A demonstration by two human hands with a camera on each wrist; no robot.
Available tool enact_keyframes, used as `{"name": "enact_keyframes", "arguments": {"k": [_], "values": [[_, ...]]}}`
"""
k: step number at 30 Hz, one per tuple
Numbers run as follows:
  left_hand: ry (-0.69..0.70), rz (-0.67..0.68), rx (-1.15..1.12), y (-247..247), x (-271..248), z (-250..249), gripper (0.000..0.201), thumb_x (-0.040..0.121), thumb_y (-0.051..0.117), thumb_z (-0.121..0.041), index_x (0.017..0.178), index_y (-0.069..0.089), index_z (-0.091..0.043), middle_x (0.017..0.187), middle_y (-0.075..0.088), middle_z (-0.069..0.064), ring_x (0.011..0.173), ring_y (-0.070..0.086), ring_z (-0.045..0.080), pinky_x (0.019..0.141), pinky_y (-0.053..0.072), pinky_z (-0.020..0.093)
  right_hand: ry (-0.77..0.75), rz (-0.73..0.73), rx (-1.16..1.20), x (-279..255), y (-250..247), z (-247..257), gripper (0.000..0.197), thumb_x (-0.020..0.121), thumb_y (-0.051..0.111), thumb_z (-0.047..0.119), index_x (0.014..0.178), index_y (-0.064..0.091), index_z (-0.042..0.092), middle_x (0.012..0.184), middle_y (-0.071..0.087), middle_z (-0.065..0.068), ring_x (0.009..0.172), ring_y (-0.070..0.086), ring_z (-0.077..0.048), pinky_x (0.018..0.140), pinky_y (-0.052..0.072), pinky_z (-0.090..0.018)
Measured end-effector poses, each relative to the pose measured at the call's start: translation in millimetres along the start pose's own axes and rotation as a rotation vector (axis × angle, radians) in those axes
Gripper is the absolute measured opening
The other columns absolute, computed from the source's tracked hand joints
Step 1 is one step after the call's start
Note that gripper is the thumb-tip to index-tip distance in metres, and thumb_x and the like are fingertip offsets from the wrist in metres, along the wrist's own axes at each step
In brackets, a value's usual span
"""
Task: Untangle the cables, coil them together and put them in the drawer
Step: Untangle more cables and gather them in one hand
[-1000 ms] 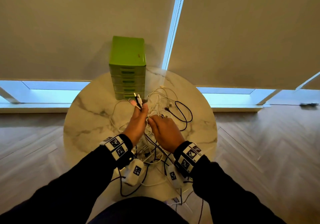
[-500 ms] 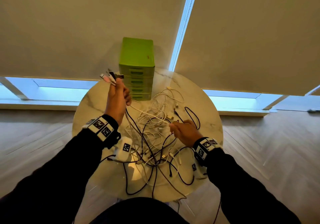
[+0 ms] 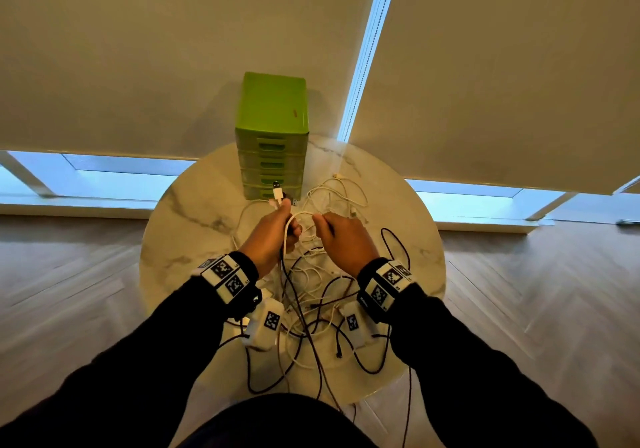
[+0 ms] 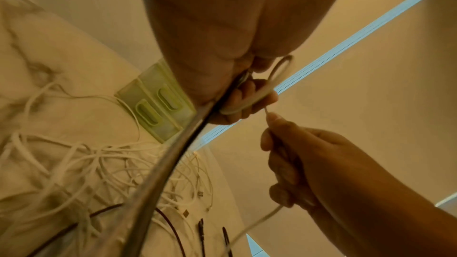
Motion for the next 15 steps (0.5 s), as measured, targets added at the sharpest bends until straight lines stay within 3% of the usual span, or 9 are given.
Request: {"name": "enact_keyframes", "arguments": {"k": [3, 6, 9, 11, 12, 14, 15], "values": [[0.041, 0.042, -0.019, 2.3, 2.7, 0.2, 0.048, 0.107, 0.036, -0.047, 0.07, 0.045, -0.017, 0.061, 0.043, 0.001, 0.047, 0.031, 0.012, 0.048, 0.025, 0.025, 0.051, -0.037, 0.009, 4.0, -11.3, -9.6, 0.049, 0.102, 0.036, 0.053, 0.084, 0.063, 0.016, 0.081, 0.071, -0.009, 0.076, 0.065, -0.034, 0.067, 0.053, -0.045], [0.174, -0.141, -0.041, -16.4, 8.3, -7.8, 0.034, 0.107, 0.04, -0.044, 0.08, 0.045, -0.024, 0.056, 0.038, -0.012, 0.05, 0.031, 0.008, 0.049, 0.026, 0.024, 0.155, -0.034, 0.004, 13.4, -19.8, -32.6, 0.053, 0.097, 0.034, 0.059, 0.083, 0.063, 0.017, 0.084, 0.072, -0.008, 0.081, 0.066, -0.034, 0.071, 0.054, -0.044], [0.255, -0.251, -0.337, -39.0, 11.1, -22.8, 0.035, 0.108, 0.038, -0.042, 0.078, 0.04, -0.025, 0.054, 0.031, -0.013, 0.047, 0.026, 0.006, 0.046, 0.021, 0.022, 0.271, 0.2, -0.076, 15.8, -12.2, -66.0, 0.05, 0.095, 0.04, 0.055, 0.087, 0.07, 0.017, 0.091, 0.073, -0.009, 0.089, 0.067, -0.032, 0.08, 0.055, -0.044], [0.254, -0.166, -0.573, -39.6, 10.2, -35.0, 0.042, 0.107, 0.039, -0.044, 0.07, 0.038, -0.024, 0.054, 0.028, -0.01, 0.046, 0.023, 0.007, 0.045, 0.02, 0.023, 0.347, 0.401, -0.088, 8.0, -2.1, -88.4, 0.043, 0.098, 0.05, 0.045, 0.093, 0.074, 0.01, 0.088, 0.071, -0.011, 0.083, 0.065, -0.028, 0.077, 0.056, -0.04], [0.24, -0.091, -0.619, -34.7, 8.7, -41.1, 0.045, 0.106, 0.04, -0.045, 0.067, 0.038, -0.024, 0.053, 0.027, -0.009, 0.045, 0.022, 0.008, 0.046, 0.021, 0.024, 0.405, 0.483, -0.04, 1.8, 3.1, -97.5, 0.041, 0.098, 0.053, 0.043, 0.094, 0.074, 0.007, 0.081, 0.069, -0.008, 0.073, 0.063, -0.024, 0.069, 0.054, -0.037], [0.173, 0.106, -0.521, -11.6, 2.8, -47.7, 0.047, 0.105, 0.041, -0.043, 0.062, 0.04, -0.023, 0.05, 0.028, -0.009, 0.044, 0.024, 0.008, 0.047, 0.022, 0.025, 0.512, 0.554, 0.059, -6.8, 7.3, -105.8, 0.039, 0.097, 0.058, 0.041, 0.095, 0.073, 0.005, 0.07, 0.063, -0.004, 0.056, 0.053, -0.019, 0.052, 0.047, -0.028], [0.127, 0.2, -0.39, 3.3, -1.2, -45.3, 0.046, 0.103, 0.043, -0.042, 0.061, 0.042, -0.023, 0.05, 0.031, -0.009, 0.043, 0.026, 0.008, 0.048, 0.023, 0.025, 0.528, 0.516, 0.084, -3.4, 5.4, -105.5, 0.037, 0.097, 0.058, 0.039, 0.094, 0.072, 0.004, 0.07, 0.063, -0.004, 0.053, 0.052, -0.019, 0.05, 0.047, -0.027]]}}
Point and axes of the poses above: each hand's wrist, its own x-axis towards the middle knuckle, its own y-axis out of the palm, z = x × y, the point moved 9 cm from there along x, towards the middle knuckle
